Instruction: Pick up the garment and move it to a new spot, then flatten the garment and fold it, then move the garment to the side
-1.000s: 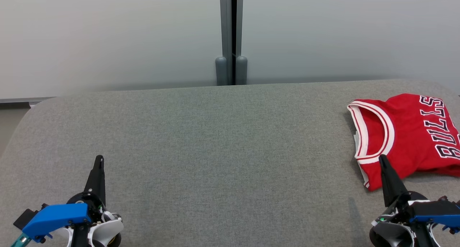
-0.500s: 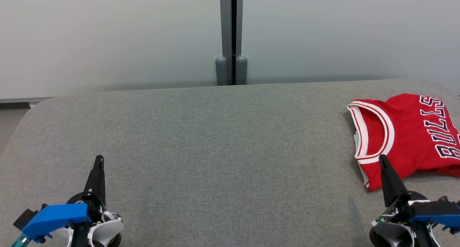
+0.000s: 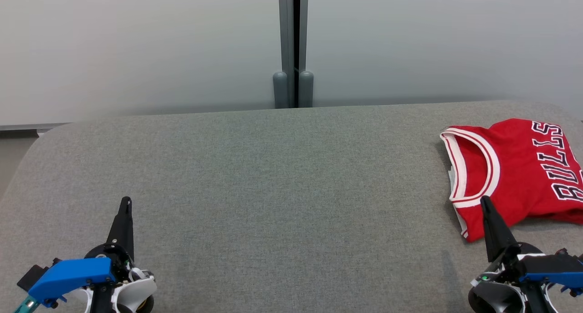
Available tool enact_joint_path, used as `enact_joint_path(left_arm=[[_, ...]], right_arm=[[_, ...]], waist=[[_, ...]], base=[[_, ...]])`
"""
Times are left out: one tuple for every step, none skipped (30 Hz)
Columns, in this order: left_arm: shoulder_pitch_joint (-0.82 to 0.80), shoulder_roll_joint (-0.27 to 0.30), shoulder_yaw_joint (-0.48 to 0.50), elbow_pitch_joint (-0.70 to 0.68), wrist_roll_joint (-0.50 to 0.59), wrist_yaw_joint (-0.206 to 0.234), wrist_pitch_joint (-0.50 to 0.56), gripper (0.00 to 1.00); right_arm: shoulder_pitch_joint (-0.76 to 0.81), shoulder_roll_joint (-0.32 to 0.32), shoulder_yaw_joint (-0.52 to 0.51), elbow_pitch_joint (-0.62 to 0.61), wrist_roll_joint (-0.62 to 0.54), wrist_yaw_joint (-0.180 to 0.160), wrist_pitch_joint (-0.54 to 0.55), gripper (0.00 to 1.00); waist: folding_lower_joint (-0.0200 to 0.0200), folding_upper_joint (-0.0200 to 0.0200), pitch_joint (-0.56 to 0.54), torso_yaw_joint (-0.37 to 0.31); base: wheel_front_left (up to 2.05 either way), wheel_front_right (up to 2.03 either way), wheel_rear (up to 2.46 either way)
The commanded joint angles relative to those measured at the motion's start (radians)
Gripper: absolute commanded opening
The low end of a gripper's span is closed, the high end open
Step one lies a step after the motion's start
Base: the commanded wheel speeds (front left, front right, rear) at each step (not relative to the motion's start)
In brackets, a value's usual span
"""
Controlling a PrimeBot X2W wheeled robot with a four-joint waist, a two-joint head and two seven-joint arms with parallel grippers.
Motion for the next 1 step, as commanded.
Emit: enact_joint_path(left_arm=[[-0.010, -0.001, 0.003, 0.001, 0.004, -0.005, 0.003, 0.00]], right_arm=[[-0.015, 0.002, -0.003, 0.002, -0.004, 0.000, 0.006, 0.00]], waist=[[0.0000, 0.0000, 0.000, 0.000]], base=[[0.00, 0.00, 0.00]])
